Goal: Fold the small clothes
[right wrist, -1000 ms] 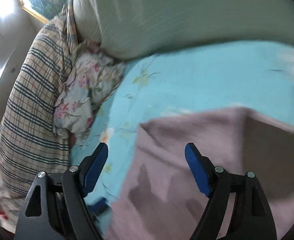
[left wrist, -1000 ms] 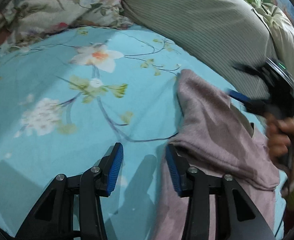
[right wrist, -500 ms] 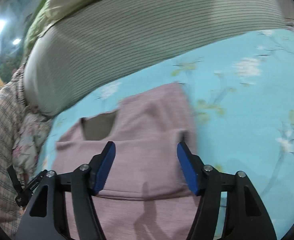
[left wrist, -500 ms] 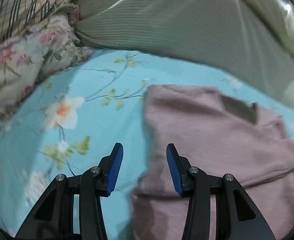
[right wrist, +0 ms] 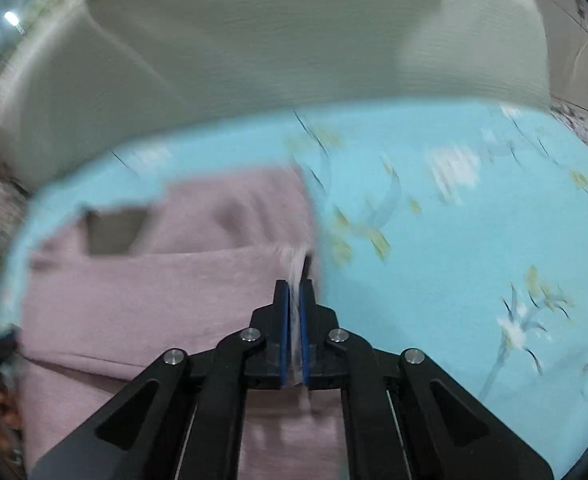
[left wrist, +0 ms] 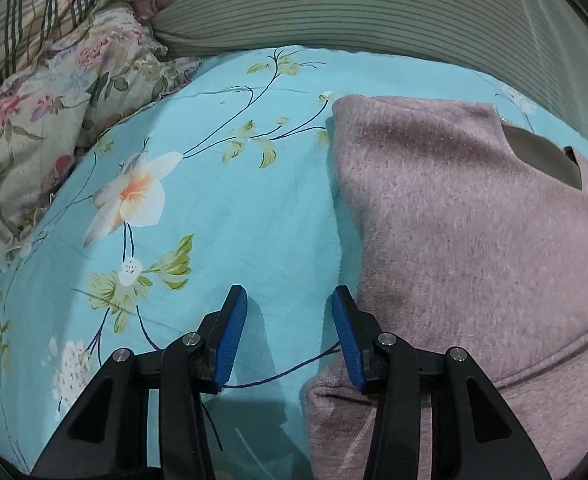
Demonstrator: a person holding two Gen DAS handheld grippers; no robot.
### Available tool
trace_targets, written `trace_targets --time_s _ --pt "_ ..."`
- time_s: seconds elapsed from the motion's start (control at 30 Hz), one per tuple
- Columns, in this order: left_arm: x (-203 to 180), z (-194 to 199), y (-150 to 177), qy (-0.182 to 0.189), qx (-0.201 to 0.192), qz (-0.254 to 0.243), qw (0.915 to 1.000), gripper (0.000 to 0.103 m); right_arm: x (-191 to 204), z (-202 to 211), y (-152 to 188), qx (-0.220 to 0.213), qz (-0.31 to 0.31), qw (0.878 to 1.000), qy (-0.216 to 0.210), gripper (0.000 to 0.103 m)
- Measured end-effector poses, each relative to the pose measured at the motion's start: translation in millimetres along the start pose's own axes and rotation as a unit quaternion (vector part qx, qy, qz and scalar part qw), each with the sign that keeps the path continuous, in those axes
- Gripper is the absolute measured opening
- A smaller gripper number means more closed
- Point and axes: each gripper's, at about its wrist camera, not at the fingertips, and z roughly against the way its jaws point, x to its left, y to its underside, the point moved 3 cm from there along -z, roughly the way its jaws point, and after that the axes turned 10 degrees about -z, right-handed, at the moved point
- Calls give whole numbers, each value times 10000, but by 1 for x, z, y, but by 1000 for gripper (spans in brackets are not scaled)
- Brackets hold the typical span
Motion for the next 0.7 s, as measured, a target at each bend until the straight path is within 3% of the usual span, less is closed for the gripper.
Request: trace_targets --time_s 0.13,0.2,0.33,0.43,0.5,0.57,0.7 --pt "0 3 1 -15 -17 -18 10000 45 12 24 12 -433 180 9981 -395 6" --pt "0 2 1 -27 -5 -34 10000 45 22 19 16 -263 370 9970 -623 9" --pt "-3 2 1 -82 -4 -146 9999 45 6 -13 25 321 342 9988 -124 16" --pt "0 3 0 -67 23 -173 9998 46 -14 3 24 137 -120 9994 -302 16" --pt "1 9 3 -123 44 -263 9996 46 -23 27 24 -183 -158 9996 -176 28" --pt "2 20 8 -112 26 -261 9996 46 -32 50 28 -284 -317 9982 -434 41" --pt "8 56 30 239 -107 -53 9996 45 -38 83 50 -207 -189 9965 -792 52"
